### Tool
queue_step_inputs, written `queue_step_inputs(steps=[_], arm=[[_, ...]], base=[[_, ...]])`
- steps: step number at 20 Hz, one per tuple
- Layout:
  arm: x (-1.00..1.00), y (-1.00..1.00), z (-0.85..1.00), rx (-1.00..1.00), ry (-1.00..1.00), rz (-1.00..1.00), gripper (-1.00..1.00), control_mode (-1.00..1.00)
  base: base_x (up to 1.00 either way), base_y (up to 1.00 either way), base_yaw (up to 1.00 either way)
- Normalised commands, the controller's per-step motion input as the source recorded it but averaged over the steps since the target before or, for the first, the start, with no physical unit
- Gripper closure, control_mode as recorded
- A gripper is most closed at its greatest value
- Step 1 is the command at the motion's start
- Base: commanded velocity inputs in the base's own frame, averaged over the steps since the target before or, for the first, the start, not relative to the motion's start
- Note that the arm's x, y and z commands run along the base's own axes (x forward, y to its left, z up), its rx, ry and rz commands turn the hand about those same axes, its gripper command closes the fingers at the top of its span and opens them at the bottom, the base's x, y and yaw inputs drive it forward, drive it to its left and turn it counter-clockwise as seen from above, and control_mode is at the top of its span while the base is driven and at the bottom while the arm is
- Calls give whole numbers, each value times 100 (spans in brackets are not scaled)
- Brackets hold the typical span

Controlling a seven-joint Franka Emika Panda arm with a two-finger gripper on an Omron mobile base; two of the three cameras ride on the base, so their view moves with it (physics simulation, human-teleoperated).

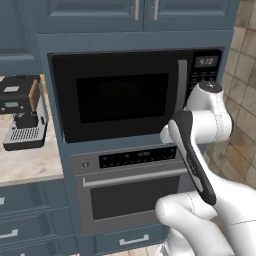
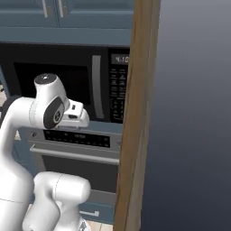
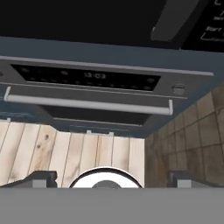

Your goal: The microwave is finished heating the chicken drumstick and lemon. Take the bowl containing the food and place it on the dining counter.

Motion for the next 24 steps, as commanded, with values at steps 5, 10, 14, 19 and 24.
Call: queue_step_inputs(steps=[5, 10, 14, 19, 24], arm=[[17, -1, 0, 0, -36, 0, -100, -100], [46, -13, 9, 2, -35, 0, -100, -100], [50, -31, 19, 8, -25, 0, -100, -100], [41, -27, 43, 10, -25, -1, -100, -100], [39, -15, 41, 4, -21, -1, -100, -100]], base=[[0, 0, 0], [0, 0, 0], [0, 0, 0], [0, 0, 0], [0, 0, 0]])
